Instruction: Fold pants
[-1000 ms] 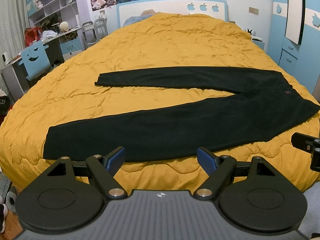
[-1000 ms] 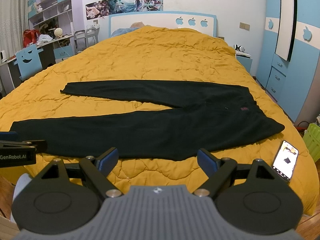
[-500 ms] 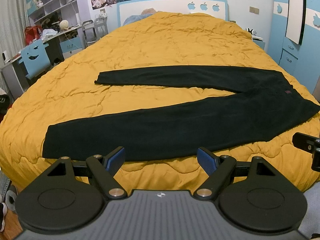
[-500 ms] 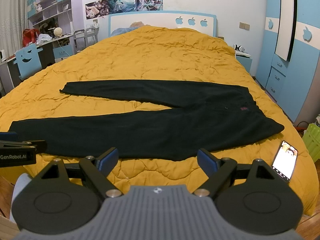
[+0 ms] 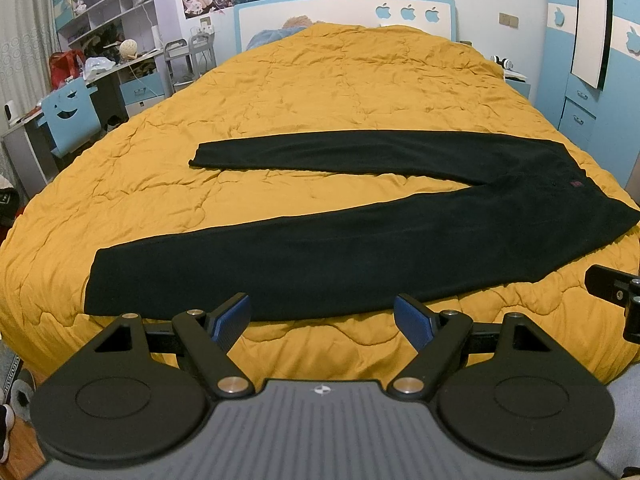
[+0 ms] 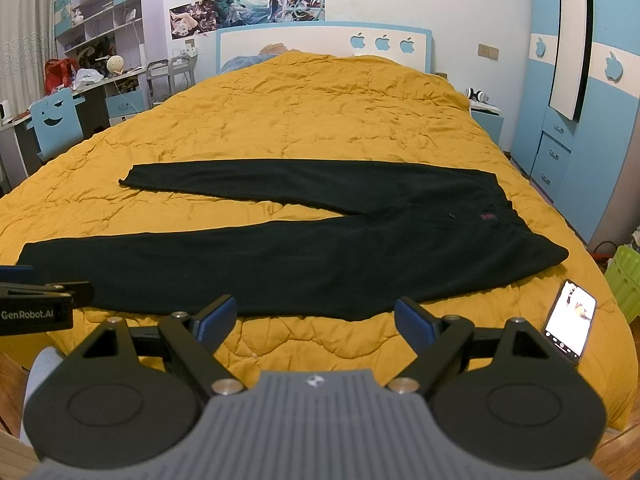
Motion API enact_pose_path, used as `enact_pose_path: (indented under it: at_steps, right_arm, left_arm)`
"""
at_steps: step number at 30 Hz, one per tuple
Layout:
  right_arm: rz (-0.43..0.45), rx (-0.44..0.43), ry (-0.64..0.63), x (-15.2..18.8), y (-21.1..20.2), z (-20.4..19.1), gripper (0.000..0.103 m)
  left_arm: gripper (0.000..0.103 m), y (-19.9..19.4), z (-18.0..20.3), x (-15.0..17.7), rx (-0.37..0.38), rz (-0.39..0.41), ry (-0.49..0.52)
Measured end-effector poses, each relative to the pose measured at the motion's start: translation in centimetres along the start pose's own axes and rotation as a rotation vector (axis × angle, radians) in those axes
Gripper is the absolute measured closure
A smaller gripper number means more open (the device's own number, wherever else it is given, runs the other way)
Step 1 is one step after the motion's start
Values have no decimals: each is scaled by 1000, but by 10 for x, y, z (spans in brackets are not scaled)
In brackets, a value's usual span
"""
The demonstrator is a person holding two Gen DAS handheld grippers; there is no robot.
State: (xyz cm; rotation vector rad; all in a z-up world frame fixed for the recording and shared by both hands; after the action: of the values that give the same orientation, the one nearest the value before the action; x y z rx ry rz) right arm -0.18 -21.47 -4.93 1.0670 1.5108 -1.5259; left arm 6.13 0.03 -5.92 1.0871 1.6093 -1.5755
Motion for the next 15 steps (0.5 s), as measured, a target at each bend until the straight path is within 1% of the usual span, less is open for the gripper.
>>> enact_pose_path:
  at_steps: [10, 15]
  right_arm:
    - [-1, 1, 0, 0, 0, 0, 21]
    - [-7, 0, 5, 0, 1, 0, 21]
  left_arm:
    - [11, 4, 1, 3, 1, -6, -5]
    - [12, 3, 0, 10, 1, -4, -12]
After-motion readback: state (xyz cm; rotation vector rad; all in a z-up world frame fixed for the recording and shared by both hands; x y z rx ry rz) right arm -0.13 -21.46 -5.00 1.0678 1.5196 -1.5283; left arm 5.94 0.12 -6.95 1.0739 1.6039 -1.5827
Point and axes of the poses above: each gripper's, at about its wrist camera, not at the fingertips, and y roughly the way its jaws point, z to its right, x to its underside, the point moved 7 cm from there along y, roughly the way its jaws point, and after that the axes turned 15 degrees about z, right-handed, at the moved point
